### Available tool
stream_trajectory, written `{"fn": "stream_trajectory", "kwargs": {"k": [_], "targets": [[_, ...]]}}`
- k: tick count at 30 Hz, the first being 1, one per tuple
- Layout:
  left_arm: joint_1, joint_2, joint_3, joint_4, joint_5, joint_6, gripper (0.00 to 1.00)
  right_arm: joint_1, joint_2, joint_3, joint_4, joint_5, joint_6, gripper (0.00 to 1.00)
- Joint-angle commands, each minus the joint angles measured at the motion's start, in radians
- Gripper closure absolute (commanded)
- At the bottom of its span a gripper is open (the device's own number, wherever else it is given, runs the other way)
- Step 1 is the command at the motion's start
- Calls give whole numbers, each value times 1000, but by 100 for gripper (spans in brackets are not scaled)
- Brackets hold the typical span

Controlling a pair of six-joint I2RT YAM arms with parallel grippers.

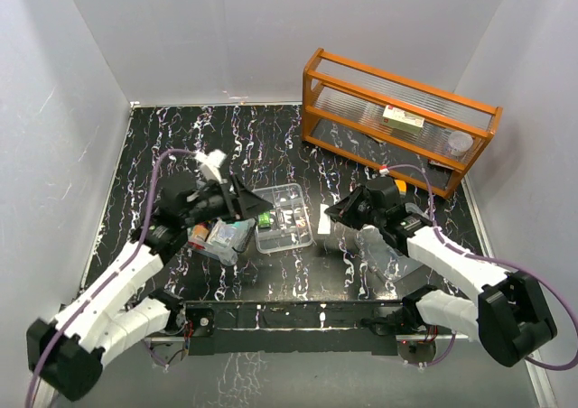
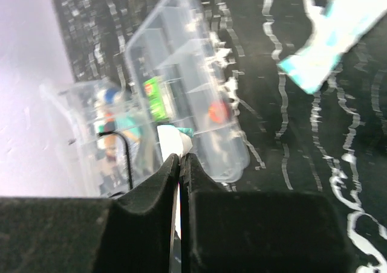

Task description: Organize the medicine kit

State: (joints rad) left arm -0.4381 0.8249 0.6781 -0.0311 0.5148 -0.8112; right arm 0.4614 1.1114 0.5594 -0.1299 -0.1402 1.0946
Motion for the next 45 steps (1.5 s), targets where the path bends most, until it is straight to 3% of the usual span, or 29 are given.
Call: {"fn": "stream_trajectory", "kwargs": {"k": [1, 6, 12, 19, 27, 34, 35, 37, 40, 42, 45], "targets": [[-198, 146, 96, 58, -57, -29, 35, -4, -64, -9, 175, -138, -43, 100], [-329, 357, 146, 104, -152, -46, 40, -3, -95, -30, 206, -172, -31, 100], [-353, 504, 172, 200, -134, -132, 49, -3, -130, -66, 241, -205, -13, 100], [-356, 565, 136, 343, -94, -213, 56, -3, -133, -70, 255, -241, -20, 100], [-369, 606, 139, 353, -82, -217, 64, -4, -119, -78, 276, -260, -8, 100], [-370, 601, 169, 283, -111, -103, 88, -3, -117, -76, 274, -266, -26, 100], [-370, 592, 172, 270, -115, -63, 91, -4, -115, -72, 267, -262, -37, 95], [-370, 570, 172, 233, -118, 22, 98, -3, -115, -54, 224, -250, -65, 73], [-370, 548, 201, 84, -152, 204, 100, -3, -130, -16, 142, -190, -108, 57], [-370, 548, 236, -38, -181, 323, 100, -5, -150, 4, 72, -126, -123, 48], [-370, 547, 313, -218, -179, 491, 100, -4, -176, 10, 15, -51, -127, 44]]}}
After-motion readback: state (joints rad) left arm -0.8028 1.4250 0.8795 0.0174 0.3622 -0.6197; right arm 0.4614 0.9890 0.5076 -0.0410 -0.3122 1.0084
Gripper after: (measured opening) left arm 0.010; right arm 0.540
